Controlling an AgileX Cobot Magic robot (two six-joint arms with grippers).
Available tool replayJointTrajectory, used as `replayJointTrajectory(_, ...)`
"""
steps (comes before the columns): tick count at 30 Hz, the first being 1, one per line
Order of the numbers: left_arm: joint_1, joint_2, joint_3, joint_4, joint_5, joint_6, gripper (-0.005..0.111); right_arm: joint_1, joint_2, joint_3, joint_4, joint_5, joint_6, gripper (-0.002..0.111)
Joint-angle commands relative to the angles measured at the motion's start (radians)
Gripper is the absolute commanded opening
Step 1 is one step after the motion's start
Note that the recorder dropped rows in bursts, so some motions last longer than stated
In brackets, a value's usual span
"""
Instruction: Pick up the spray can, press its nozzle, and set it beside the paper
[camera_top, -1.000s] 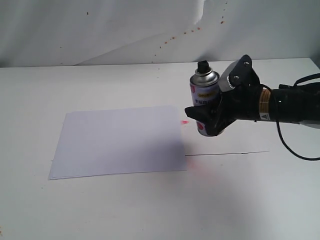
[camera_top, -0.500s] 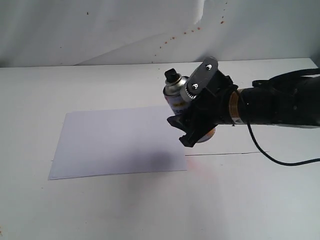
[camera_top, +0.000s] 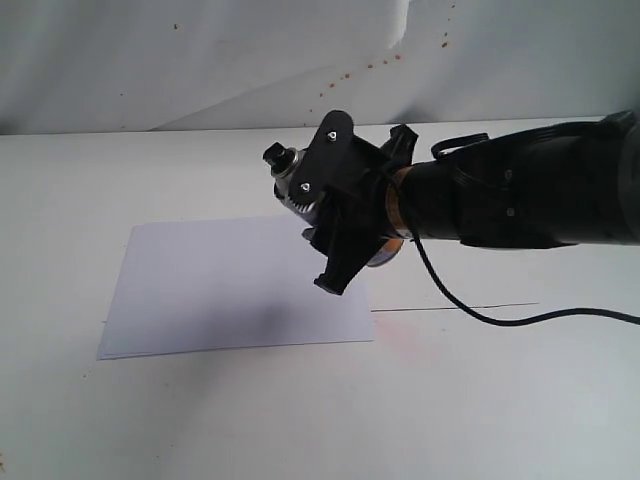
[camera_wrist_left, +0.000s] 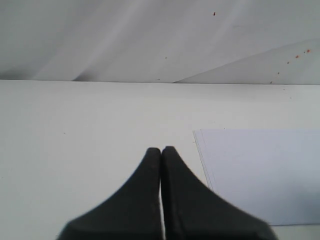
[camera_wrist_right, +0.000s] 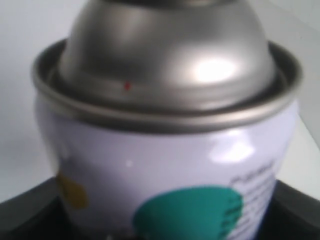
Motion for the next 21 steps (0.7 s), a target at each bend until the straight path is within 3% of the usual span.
replayJointTrajectory(1, 0.002, -0.004, 0.005, -0.001, -0.01, -0.002, 0.0, 0.032, -0.017, -0.031, 0.004, 0.076, -0.071, 0.0)
replayJointTrajectory(21, 0.002, -0.004, 0.005, -0.001, -0.01, 0.0, 0.0, 0.054, 0.007, -0.054, 0.072, 0.09, -0.122, 0.0)
